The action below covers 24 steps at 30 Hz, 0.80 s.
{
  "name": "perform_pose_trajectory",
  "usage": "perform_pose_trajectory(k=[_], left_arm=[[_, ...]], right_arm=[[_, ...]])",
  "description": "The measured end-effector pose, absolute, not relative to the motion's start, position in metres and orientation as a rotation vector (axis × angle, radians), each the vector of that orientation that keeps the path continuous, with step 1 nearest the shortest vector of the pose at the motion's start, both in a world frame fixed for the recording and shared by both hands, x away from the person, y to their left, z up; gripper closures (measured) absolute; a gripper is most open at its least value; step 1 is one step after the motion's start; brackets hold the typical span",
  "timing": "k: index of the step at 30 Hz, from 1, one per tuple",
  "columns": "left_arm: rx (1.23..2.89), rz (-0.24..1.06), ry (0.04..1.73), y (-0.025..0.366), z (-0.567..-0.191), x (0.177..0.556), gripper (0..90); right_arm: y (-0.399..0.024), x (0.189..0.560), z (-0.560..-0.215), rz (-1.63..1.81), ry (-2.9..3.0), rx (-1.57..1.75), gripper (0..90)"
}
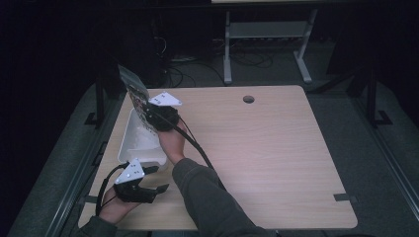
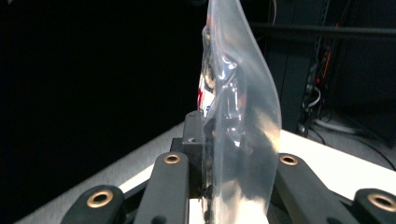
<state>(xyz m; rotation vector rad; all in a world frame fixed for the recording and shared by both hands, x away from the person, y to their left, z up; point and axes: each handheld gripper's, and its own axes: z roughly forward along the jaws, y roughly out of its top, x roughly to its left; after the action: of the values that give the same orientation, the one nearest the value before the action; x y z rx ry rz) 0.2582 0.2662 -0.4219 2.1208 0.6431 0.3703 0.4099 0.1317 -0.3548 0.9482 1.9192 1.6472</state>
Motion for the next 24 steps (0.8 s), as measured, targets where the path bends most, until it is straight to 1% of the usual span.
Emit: perform_pose_trajectory(k=[3,9,18,24], left_arm=[[2.122,0.368,0.643,0.266,-0.422,0.258,27.5],[2.122,0.363,0.643,0.267,-0.423,0.259,27.5],[2.133,0.370,0.640,0.266,-0.423,0.259,27.5],[2.138,0.370,0.641,0.265,-0.424,0.259,27.5]], right_arm=[[0.131,0.411,-0.361,1.708,1.844,0.949,75.5],[0.129,0.418,-0.393,1.706,1.841,0.999,75.3],[0.121,0.410,-0.396,1.611,1.894,0.927,74.6],[0.118,0.406,-0.397,1.576,1.906,0.938,74.5]])
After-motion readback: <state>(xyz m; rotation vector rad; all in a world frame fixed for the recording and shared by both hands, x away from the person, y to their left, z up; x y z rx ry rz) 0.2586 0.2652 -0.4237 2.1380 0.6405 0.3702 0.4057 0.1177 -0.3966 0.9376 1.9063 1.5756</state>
